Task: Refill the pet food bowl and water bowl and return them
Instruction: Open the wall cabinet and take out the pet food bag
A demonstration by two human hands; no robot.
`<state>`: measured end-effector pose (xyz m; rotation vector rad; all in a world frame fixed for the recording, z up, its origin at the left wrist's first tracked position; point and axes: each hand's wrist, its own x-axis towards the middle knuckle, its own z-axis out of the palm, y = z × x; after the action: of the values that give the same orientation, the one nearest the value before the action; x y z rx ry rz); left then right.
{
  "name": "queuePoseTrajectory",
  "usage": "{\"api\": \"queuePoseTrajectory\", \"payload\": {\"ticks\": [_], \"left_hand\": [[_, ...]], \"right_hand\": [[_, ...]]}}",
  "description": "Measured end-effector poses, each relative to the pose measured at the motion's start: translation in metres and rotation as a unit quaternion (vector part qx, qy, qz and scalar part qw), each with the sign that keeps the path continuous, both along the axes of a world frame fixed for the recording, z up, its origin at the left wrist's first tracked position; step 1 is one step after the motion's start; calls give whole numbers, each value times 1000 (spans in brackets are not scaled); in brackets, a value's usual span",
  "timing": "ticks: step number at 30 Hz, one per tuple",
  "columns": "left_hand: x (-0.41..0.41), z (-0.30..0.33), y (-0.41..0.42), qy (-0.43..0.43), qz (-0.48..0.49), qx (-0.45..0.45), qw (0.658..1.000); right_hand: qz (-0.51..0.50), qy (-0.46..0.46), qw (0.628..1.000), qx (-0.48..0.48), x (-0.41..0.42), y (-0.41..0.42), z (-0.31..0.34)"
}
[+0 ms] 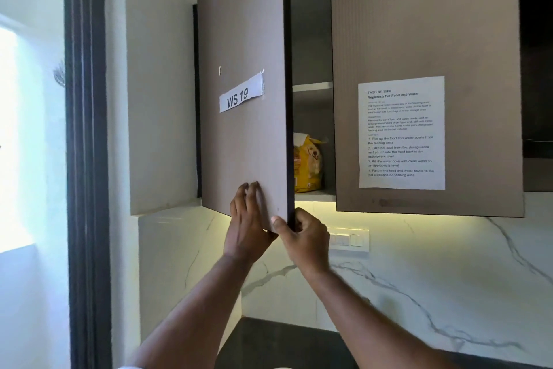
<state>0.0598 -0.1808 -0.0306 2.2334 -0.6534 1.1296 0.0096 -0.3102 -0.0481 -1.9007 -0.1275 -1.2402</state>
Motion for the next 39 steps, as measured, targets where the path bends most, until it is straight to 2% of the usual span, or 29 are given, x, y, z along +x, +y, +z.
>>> {"api": "queuePoseTrajectory", "payload": {"ticks": [3, 10, 21, 24, 27, 30, 35, 39], "left_hand": [[-13, -3, 22, -28, 9, 2, 1000], [-32, -8, 88, 32, -32, -45, 998], [-34, -15, 158, 41, -83, -52, 994], [-28, -19, 169, 39, -115, -67, 990], [-19, -22, 175, 77, -137, -136, 978], [-4, -27, 181, 75, -170, -207, 960], [17, -41, 197, 104, -196, -227, 948], [19, -44, 199, 94, -173, -252, 947]], "right_hand": [[-16, -30, 999, -42, -17, 33, 2], [-81, -81, 990, -79, -33, 115, 0], [-132, -86, 981, -113, -46, 197, 3], [-137, -93, 978, -128, -45, 208, 1], [-130, -112, 975, -144, -43, 216, -2], [-103, -120, 973, -169, -38, 219, -6], [-34, -146, 965, -213, -27, 207, -13], [-29, -146, 967, -207, -9, 177, -17]]}}
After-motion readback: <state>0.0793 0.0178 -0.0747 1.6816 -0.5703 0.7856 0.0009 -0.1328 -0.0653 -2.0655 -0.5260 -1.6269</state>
